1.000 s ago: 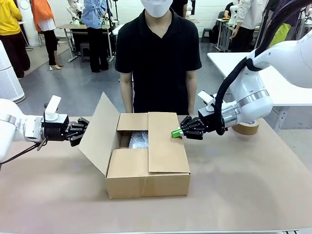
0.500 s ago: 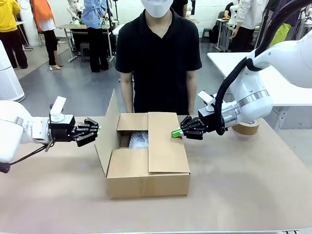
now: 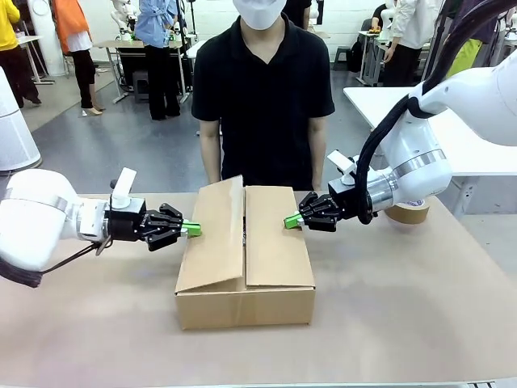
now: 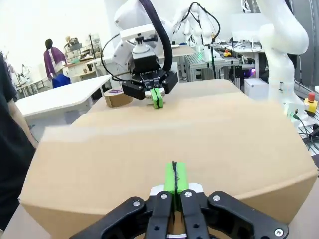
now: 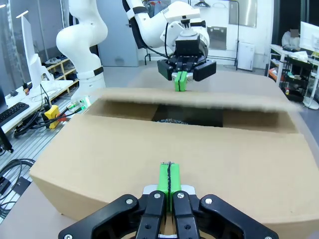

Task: Wrap the clocks to prevent damage.
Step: Push the left (or right) flap of the Package Box to close it.

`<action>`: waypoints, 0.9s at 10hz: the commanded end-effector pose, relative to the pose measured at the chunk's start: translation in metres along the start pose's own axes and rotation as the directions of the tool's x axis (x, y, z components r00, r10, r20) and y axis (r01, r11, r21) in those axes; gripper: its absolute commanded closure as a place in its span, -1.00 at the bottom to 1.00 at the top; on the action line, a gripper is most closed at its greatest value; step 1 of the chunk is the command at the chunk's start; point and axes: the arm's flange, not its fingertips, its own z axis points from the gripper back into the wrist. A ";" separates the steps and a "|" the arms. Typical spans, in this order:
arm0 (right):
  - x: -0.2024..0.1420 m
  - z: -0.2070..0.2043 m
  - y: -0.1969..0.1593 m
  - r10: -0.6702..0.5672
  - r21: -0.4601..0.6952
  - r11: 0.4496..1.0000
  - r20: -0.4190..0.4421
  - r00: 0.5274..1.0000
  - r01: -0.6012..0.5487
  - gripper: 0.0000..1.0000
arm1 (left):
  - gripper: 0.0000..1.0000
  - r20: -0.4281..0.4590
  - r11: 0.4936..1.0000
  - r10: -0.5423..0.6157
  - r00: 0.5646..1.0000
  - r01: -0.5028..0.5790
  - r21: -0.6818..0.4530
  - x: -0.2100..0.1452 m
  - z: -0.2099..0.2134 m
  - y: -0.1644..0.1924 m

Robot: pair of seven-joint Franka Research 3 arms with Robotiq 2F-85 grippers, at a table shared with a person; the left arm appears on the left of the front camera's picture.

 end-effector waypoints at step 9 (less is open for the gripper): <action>-0.002 -0.002 0.000 -0.001 0.001 1.000 -0.006 1.000 0.001 0.98 | 0.99 -0.032 1.000 0.001 0.999 -0.001 0.003 -0.004 -0.006 0.003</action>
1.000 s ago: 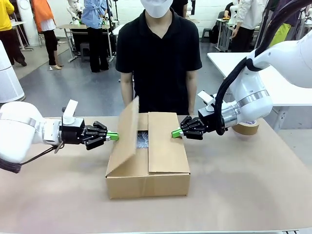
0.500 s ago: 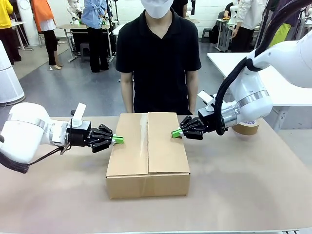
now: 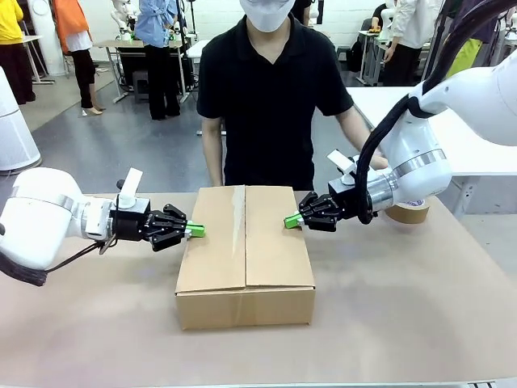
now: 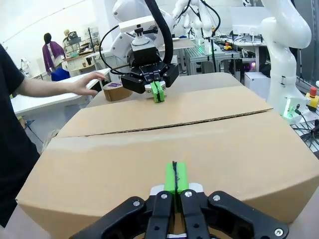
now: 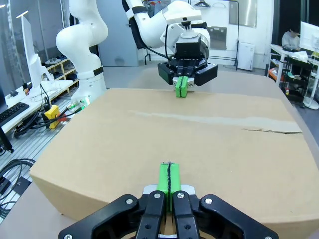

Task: Wrap the clocks to prevent damage.
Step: Push the left (or right) flap of the Package Box to close it, then after the human seals the box with tape, release both hands from the side flaps of the Package Box.

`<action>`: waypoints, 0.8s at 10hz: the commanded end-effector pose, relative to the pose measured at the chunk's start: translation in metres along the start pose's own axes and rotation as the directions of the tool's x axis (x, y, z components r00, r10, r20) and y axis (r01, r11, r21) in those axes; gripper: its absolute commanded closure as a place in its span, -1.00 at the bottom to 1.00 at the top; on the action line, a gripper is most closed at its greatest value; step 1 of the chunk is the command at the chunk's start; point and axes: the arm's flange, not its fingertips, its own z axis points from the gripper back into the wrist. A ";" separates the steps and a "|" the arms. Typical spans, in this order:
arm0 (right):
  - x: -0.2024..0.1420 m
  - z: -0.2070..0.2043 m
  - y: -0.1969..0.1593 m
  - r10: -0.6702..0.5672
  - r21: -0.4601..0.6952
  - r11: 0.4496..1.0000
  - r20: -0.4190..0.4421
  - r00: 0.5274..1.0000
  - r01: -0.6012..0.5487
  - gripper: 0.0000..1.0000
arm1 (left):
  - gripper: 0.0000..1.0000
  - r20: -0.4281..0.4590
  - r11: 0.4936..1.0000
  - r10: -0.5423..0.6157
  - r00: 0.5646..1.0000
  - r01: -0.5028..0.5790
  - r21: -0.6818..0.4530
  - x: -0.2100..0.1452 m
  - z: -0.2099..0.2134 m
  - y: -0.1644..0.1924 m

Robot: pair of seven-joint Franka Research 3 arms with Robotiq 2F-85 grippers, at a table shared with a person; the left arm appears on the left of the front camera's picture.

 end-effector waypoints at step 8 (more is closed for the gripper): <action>-0.002 -0.002 0.000 -0.001 0.001 1.000 -0.006 1.000 0.001 0.98 | 0.99 -0.001 1.000 0.001 1.000 -0.001 0.000 -0.005 -0.001 0.000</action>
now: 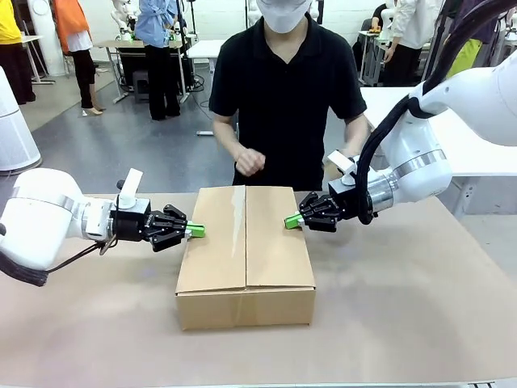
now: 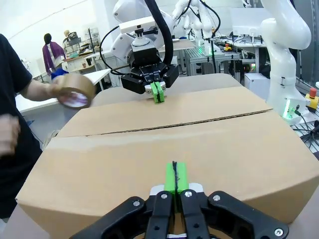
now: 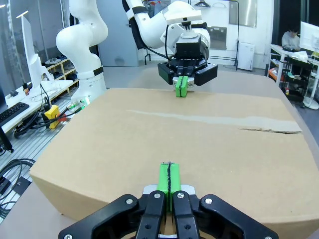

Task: Wrap the clocks to prevent damage.
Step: After the human seals the box with tape, release both hands from the side flaps of the Package Box.

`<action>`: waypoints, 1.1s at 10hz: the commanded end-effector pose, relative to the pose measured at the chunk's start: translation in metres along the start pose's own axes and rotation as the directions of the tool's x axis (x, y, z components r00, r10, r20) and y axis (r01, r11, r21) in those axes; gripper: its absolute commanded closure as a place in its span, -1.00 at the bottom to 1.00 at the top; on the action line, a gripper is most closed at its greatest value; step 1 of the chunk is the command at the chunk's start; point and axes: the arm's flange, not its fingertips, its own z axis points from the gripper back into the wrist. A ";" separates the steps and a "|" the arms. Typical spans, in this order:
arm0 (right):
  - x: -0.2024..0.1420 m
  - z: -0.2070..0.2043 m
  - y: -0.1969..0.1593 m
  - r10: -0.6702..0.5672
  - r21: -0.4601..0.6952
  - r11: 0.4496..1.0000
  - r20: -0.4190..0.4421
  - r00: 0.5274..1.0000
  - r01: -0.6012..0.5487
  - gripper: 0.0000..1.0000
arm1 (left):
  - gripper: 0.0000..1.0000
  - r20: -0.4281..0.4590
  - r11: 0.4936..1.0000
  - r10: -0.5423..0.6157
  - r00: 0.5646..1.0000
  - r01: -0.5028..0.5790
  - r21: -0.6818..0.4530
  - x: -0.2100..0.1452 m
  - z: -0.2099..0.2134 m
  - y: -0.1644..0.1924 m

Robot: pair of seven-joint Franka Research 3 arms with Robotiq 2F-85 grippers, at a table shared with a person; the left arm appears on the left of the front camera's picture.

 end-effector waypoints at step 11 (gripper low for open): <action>-0.002 -0.002 0.000 -0.001 0.001 1.000 -0.006 1.000 0.001 0.98 | 0.99 -0.006 1.000 -0.001 1.000 0.001 0.001 -0.005 -0.001 0.001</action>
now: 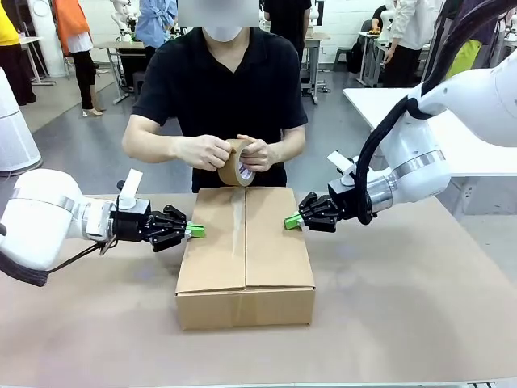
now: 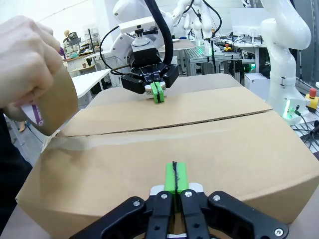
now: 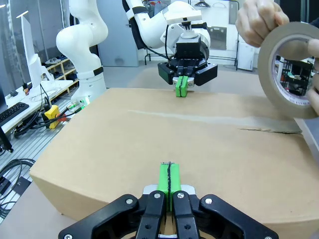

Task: Wrap the clocks to prevent damage.
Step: After the human seals the box with tape, release both hands from the side flaps of the Package Box.

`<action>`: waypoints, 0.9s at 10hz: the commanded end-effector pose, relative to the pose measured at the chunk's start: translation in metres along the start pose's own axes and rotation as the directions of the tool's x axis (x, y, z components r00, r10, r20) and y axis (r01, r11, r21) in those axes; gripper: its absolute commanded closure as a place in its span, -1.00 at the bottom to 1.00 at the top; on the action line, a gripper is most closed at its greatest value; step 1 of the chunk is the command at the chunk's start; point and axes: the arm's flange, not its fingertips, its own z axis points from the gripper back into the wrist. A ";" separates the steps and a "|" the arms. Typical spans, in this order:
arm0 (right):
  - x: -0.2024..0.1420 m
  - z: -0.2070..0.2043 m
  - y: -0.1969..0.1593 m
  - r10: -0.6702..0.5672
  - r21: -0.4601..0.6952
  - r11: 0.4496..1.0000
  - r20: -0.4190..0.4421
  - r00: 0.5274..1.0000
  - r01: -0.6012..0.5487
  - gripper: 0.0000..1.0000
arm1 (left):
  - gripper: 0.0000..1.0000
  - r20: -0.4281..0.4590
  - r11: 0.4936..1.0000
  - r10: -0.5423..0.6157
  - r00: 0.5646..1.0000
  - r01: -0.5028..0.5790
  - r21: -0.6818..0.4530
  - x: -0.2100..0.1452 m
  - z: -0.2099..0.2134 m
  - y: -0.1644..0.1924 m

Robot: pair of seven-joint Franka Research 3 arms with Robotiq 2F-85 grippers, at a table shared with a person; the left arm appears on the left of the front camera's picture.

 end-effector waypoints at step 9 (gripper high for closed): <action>-0.002 -0.002 0.000 -0.001 0.001 1.000 -0.006 1.000 0.001 0.98 | 0.99 -0.006 1.000 -0.001 1.000 0.001 0.001 -0.005 -0.001 0.001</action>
